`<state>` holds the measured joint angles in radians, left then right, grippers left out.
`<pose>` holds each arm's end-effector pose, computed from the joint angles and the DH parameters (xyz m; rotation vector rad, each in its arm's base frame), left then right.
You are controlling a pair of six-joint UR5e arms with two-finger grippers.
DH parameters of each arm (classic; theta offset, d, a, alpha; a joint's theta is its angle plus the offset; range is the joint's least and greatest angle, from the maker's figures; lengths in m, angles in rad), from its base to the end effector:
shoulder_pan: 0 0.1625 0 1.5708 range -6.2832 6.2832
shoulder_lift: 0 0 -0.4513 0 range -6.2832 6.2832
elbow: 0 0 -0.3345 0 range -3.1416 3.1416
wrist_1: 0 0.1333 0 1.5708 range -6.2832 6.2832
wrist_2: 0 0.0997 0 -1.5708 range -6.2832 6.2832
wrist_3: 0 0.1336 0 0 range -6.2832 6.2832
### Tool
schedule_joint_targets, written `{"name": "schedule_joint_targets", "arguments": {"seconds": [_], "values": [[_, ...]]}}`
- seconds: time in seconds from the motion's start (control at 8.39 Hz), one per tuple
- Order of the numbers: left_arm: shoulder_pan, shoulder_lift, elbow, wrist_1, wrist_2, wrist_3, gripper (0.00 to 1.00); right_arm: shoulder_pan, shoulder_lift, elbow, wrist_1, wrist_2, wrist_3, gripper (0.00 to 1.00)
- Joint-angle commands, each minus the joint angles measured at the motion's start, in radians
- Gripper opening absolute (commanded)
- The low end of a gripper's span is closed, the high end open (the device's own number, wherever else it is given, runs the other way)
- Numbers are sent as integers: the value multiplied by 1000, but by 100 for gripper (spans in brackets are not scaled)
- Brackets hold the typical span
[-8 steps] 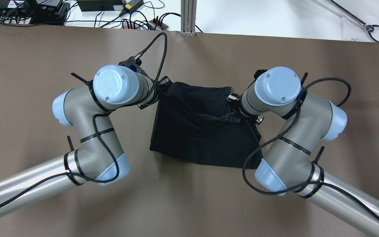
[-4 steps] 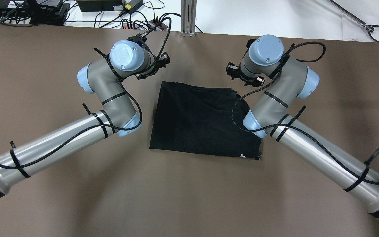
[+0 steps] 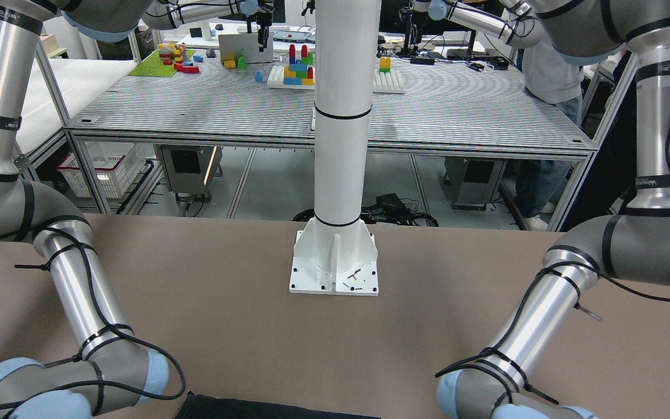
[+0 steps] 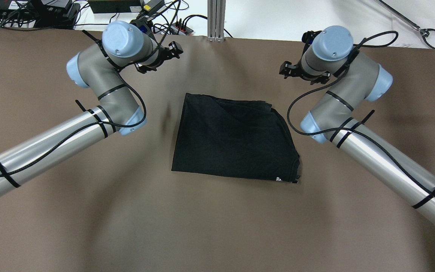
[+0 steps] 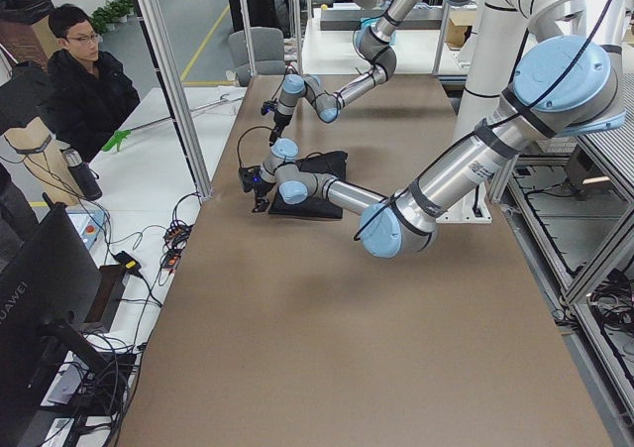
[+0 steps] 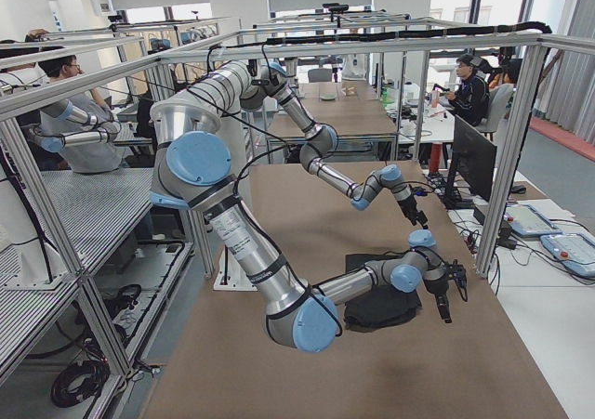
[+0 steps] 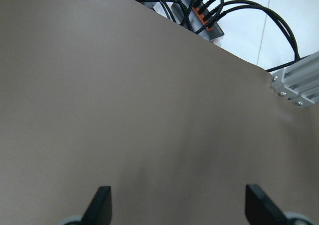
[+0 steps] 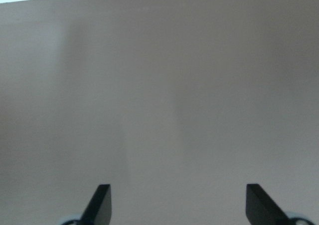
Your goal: Fold clothes
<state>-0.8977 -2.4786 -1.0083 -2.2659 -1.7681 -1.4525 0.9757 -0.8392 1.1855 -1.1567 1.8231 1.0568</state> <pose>0.4361 -0.7188 0.3073 0.3537 1.0098 -0.6027 -0.3531 -0.6999 0.4098 0.3378 -0.7221 0.3412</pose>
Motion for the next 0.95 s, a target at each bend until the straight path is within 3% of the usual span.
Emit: {"name": "schedule_joint_targets", "arguments": {"seconds": [0.0, 0.36, 0.6, 0.83], "values": [[-159, 211, -175, 118, -57, 519, 94, 127, -105, 2, 5, -4, -439, 95], [-376, 418, -207, 123, -60, 1121, 94, 298, -306, 19, 133, -8, -865, 95], [-495, 509, -226, 115, -60, 1321, 94, 432, -383, 51, 146, -1, -1077, 95], [-564, 610, -289, 115, -62, 1434, 94, 491, -493, 164, 143, 4, -1152, 95]]}}
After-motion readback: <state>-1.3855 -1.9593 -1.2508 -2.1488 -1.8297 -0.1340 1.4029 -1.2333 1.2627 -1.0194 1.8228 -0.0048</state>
